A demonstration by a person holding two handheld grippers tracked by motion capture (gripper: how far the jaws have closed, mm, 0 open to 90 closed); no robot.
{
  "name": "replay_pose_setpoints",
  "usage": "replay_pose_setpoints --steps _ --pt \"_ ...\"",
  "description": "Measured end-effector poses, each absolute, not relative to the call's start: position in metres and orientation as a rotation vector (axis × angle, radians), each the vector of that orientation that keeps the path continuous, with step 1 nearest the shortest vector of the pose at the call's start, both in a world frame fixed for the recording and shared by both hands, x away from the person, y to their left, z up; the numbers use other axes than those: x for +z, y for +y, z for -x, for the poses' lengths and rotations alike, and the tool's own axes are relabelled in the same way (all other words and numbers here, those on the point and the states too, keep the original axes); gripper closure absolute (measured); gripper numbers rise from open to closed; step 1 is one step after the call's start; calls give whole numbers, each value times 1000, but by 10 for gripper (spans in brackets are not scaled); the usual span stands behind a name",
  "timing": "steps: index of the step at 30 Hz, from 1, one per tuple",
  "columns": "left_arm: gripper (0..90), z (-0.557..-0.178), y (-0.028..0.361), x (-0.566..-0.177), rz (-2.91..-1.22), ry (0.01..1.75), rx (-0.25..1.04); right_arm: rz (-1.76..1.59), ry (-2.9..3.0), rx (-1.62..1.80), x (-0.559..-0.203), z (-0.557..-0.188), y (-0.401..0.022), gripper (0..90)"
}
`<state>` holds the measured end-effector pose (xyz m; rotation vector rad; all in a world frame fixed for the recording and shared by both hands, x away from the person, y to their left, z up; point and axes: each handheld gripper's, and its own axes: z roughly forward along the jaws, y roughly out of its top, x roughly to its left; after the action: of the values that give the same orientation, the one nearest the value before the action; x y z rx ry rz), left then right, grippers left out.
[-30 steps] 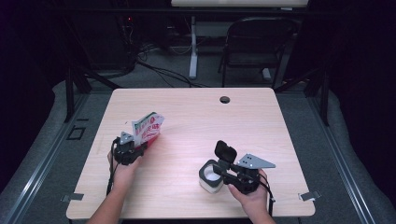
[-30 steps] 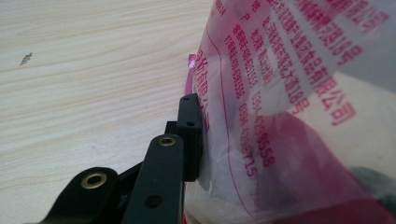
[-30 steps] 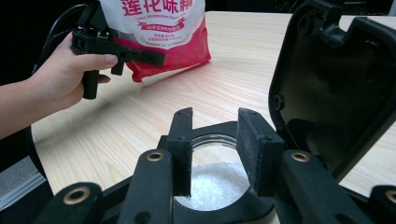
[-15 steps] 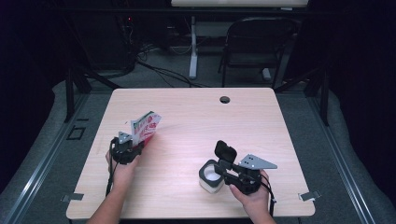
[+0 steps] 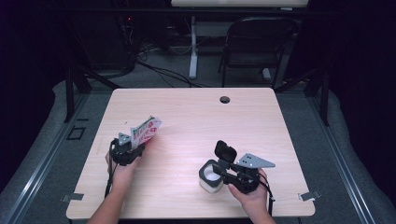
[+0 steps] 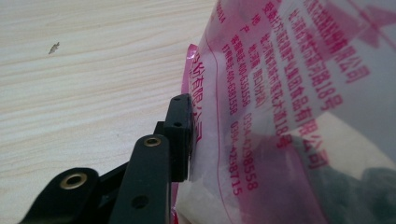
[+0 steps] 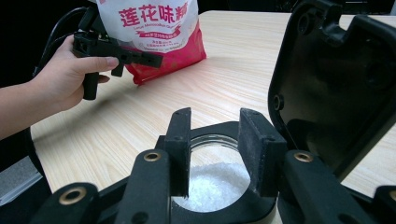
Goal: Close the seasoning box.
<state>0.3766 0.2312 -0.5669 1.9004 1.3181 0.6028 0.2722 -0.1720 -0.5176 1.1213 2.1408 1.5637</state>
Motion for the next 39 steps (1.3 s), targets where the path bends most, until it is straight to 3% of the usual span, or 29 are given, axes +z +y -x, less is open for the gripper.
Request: replay_pose_setpoints --steps 6,9,30,39 --pt "464 -372 224 -564 -1900 1263 685 -1124 2133 1565 -517 -272 -174 626" --pt "407 -370 219 -563 -1918 1212 698 -1121 2130 1563 -516 -272 -173 619" --pt "388 -356 195 -560 -1984 1045 644 -1142 2113 1575 -516 -274 -177 516" --pt "385 -337 177 -546 -1999 922 542 -1161 2081 1595 -514 -274 -180 492"
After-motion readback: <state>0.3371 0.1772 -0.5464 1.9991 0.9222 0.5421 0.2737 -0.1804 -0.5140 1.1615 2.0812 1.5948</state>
